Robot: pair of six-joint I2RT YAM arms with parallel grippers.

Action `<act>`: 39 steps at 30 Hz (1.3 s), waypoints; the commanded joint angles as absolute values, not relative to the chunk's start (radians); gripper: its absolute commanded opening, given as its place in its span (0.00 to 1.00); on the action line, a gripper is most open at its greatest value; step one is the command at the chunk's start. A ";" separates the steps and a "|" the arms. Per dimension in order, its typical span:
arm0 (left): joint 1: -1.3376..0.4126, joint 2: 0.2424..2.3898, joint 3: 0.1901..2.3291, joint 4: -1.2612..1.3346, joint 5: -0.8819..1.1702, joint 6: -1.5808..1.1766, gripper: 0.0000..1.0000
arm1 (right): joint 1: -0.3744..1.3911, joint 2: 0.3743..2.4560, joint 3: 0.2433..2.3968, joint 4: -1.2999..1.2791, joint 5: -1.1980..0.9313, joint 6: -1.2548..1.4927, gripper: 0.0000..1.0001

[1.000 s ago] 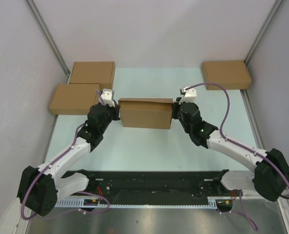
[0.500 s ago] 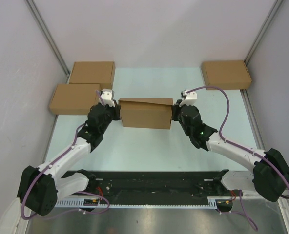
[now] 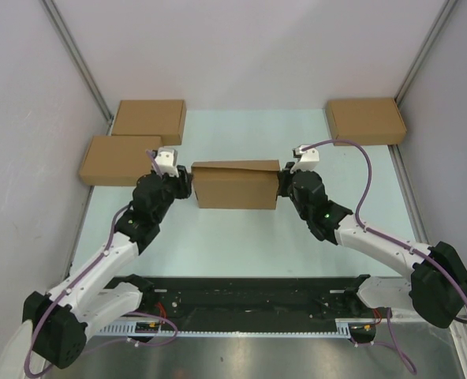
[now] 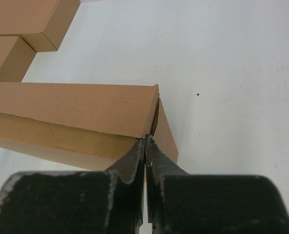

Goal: Fold the paper box

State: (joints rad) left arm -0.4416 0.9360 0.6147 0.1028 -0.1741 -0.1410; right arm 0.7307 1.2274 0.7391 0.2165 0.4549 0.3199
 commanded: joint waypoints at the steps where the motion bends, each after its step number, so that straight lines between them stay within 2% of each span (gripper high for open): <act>1: -0.446 0.881 0.623 0.126 -0.230 -0.101 0.49 | 0.724 1.269 0.696 -0.048 0.443 0.313 0.00; 6: -0.446 0.903 0.620 0.153 -0.204 -0.106 0.33 | 0.724 1.272 0.701 -0.049 0.442 0.311 0.00; 9: -0.446 0.923 0.620 0.164 -0.187 -0.113 0.30 | 0.723 1.270 0.704 -0.052 0.443 0.307 0.00; 11: -0.446 0.936 0.620 0.167 -0.170 -0.120 0.32 | 0.723 1.272 0.707 -0.051 0.439 0.307 0.00; 17: -0.448 0.934 0.623 0.179 -0.149 -0.130 0.49 | 0.723 1.279 0.710 -0.054 0.436 0.308 0.00; 22: -0.446 0.943 0.624 0.187 -0.146 -0.129 0.51 | 0.723 1.287 0.716 -0.054 0.433 0.308 0.00; 28: -0.446 0.986 0.620 0.216 -0.155 -0.129 0.30 | 0.723 1.287 0.721 -0.057 0.436 0.307 0.00; 31: -0.446 1.006 0.623 0.239 -0.153 -0.133 0.25 | 0.724 1.287 0.723 -0.060 0.434 0.305 0.00; 39: -0.446 1.035 0.643 0.262 -0.160 -0.129 0.25 | 0.724 1.292 0.721 -0.060 0.434 0.304 0.00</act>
State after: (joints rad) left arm -0.4431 1.0294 0.6147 0.2092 -0.1543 -0.1310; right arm 0.7288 1.2343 0.7616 0.1837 0.4507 0.3168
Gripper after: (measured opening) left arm 0.246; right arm 0.009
